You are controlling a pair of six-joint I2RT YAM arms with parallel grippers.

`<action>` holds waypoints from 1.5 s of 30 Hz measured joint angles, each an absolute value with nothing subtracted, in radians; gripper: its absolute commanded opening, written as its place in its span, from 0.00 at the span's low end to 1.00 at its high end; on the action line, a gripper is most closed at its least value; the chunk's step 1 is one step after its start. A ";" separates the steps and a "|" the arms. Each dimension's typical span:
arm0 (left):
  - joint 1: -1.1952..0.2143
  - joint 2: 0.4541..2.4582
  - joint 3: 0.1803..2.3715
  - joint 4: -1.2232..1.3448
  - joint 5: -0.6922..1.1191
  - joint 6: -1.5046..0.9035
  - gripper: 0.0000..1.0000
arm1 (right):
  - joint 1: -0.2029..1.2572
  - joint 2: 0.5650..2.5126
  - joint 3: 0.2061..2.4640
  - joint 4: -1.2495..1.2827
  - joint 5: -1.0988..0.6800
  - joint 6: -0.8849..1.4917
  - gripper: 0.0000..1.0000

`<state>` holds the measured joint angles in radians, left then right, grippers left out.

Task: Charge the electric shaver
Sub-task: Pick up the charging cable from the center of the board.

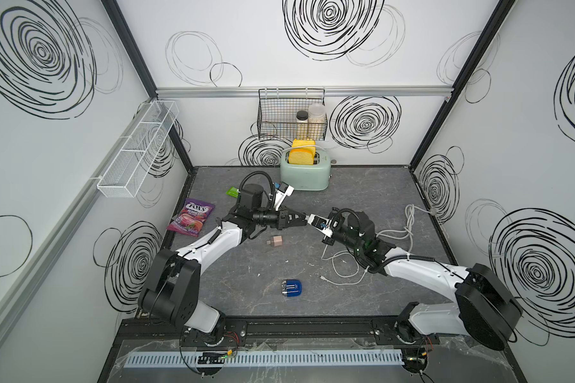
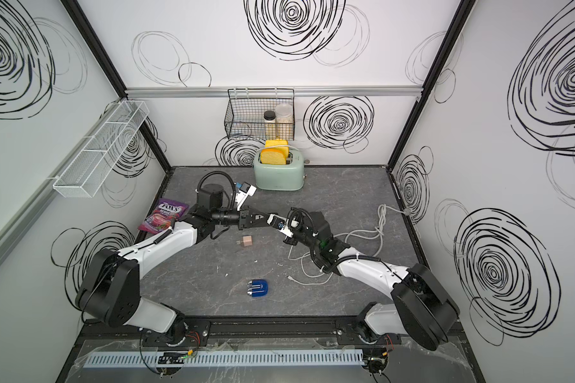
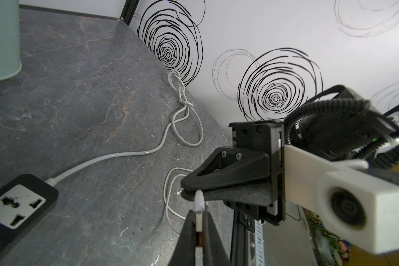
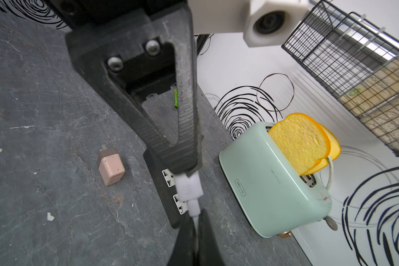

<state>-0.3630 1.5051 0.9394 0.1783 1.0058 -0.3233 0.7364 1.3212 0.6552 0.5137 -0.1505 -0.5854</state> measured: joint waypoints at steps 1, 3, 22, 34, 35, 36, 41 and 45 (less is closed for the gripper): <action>-0.367 1.506 0.941 0.173 1.008 -0.321 0.27 | 0.736 1.321 0.657 0.513 -0.154 -0.582 0.00; -0.374 1.509 0.942 0.165 1.010 -0.318 0.26 | 0.736 1.321 0.663 0.512 -0.158 -0.575 0.00; -0.350 1.514 0.945 0.158 1.014 -0.325 0.25 | 0.736 1.322 0.673 0.507 -0.166 -0.576 0.00; -0.352 1.515 0.952 0.157 1.023 -0.323 0.31 | 0.736 1.322 0.673 0.498 -0.190 -0.580 0.00; -0.352 1.515 0.955 0.157 1.023 -0.323 0.31 | 0.736 1.322 0.673 0.498 -0.193 -0.580 0.00; -0.352 1.515 0.958 0.157 1.023 -0.323 0.31 | 0.736 1.322 0.673 0.498 -0.196 -0.580 0.00; -0.352 1.517 0.962 0.158 1.025 -0.324 0.13 | 0.736 1.322 0.673 0.498 -0.201 -0.585 0.00; -0.353 1.518 0.962 0.157 1.031 -0.319 0.00 | 0.736 1.323 0.673 0.492 -0.199 -0.588 0.00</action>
